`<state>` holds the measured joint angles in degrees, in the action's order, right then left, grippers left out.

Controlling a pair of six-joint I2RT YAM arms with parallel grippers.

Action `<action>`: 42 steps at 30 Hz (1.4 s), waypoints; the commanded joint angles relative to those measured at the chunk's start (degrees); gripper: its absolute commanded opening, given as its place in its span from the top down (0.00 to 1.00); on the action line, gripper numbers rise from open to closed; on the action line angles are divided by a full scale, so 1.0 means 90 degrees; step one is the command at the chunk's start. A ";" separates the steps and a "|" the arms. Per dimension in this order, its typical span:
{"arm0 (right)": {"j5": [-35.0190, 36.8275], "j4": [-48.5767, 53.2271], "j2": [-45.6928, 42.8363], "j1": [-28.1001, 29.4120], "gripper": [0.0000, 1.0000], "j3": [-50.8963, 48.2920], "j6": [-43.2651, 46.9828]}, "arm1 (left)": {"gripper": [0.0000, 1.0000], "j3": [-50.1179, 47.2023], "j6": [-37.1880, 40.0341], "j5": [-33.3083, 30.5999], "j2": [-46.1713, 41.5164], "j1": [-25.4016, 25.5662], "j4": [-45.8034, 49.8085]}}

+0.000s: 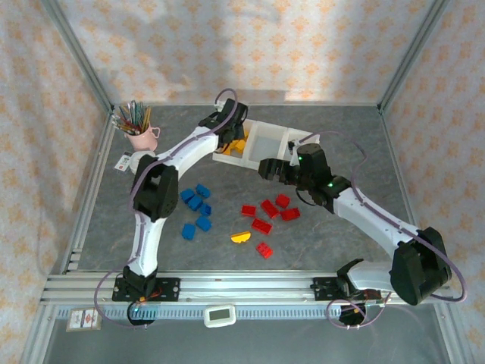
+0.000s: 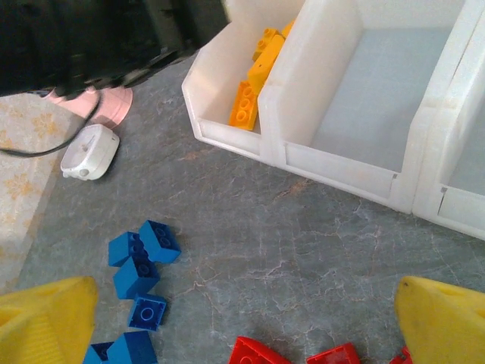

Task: Sort the legos into containers by color
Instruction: Pick up the lego from the middle-left of the table.

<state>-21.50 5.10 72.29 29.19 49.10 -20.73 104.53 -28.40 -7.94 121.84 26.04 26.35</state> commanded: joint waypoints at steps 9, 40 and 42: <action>-0.0169 0.0612 0.0005 0.0362 0.00 0.0088 0.0432 | 0.48 -0.3030 -0.0115 0.0101 -0.2695 0.0912 -0.0258; -0.0802 0.0571 -0.0992 0.1063 0.00 -0.1817 -0.0058 | 0.28 -0.7166 -0.2028 0.1207 -0.5703 0.3326 -0.0658; -0.0732 0.0530 -0.1034 0.1065 0.00 -0.1866 -0.0088 | 0.25 -0.7198 -0.1811 0.0970 -0.5711 0.3464 -0.0785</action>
<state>-29.39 10.81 64.36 38.48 33.32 -20.69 40.38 -46.28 2.20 70.63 56.01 22.55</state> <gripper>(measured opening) 0.996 0.744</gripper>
